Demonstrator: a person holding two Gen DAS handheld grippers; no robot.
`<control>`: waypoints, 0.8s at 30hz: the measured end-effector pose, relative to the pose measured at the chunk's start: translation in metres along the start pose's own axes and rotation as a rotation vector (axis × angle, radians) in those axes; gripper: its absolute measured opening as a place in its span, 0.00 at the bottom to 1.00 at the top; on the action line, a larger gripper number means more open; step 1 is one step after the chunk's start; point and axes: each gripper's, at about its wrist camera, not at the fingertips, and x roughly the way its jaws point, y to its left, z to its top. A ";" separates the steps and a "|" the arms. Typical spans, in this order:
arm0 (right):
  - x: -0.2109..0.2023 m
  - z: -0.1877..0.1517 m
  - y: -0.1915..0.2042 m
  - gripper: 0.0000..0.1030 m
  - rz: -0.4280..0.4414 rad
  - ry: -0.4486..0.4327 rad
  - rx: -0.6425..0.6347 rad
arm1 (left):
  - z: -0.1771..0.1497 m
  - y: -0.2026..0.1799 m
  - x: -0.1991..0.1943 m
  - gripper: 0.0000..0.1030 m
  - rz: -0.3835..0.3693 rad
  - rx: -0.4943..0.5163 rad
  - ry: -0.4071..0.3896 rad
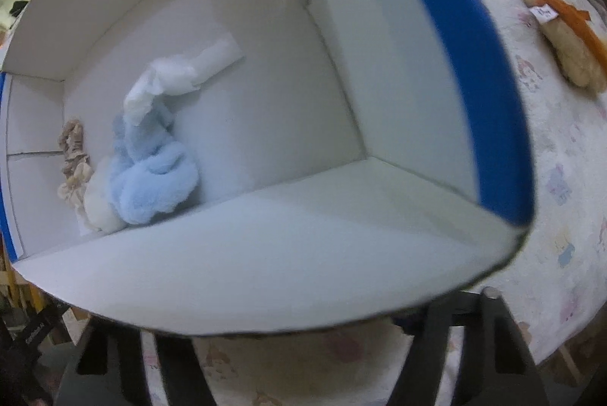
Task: Organize soft objects
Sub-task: 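Grasp the orange item with the left tool while the right tool grasps the pink duck, then carry the orange item and pink duck over the box and lower them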
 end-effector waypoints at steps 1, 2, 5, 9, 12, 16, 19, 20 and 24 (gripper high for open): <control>0.000 -0.001 0.002 0.54 0.006 0.002 -0.008 | 0.000 0.000 -0.001 0.06 0.002 -0.001 -0.002; -0.001 -0.002 0.003 0.54 0.014 -0.006 -0.011 | 0.004 -0.001 0.001 0.06 0.003 -0.002 -0.003; -0.003 -0.004 0.004 0.53 0.023 -0.008 -0.023 | 0.012 0.008 0.009 0.06 0.010 0.000 -0.006; -0.008 -0.010 0.004 0.53 0.036 -0.018 -0.031 | 0.017 0.014 0.007 0.06 0.025 0.002 -0.018; -0.013 -0.016 0.008 0.53 0.044 -0.024 -0.042 | 0.017 0.025 0.006 0.06 0.033 -0.003 -0.024; -0.023 -0.025 0.013 0.53 0.078 -0.034 -0.062 | 0.016 0.037 0.005 0.06 0.043 -0.015 -0.036; -0.035 -0.035 0.026 0.53 0.150 -0.029 -0.114 | 0.011 0.048 -0.006 0.06 0.027 -0.055 -0.070; -0.039 -0.035 0.028 0.53 0.162 -0.035 -0.138 | 0.009 0.052 -0.011 0.06 0.025 -0.065 -0.087; -0.057 -0.052 0.042 0.53 0.219 -0.065 -0.208 | -0.002 0.052 -0.033 0.06 0.055 -0.058 -0.163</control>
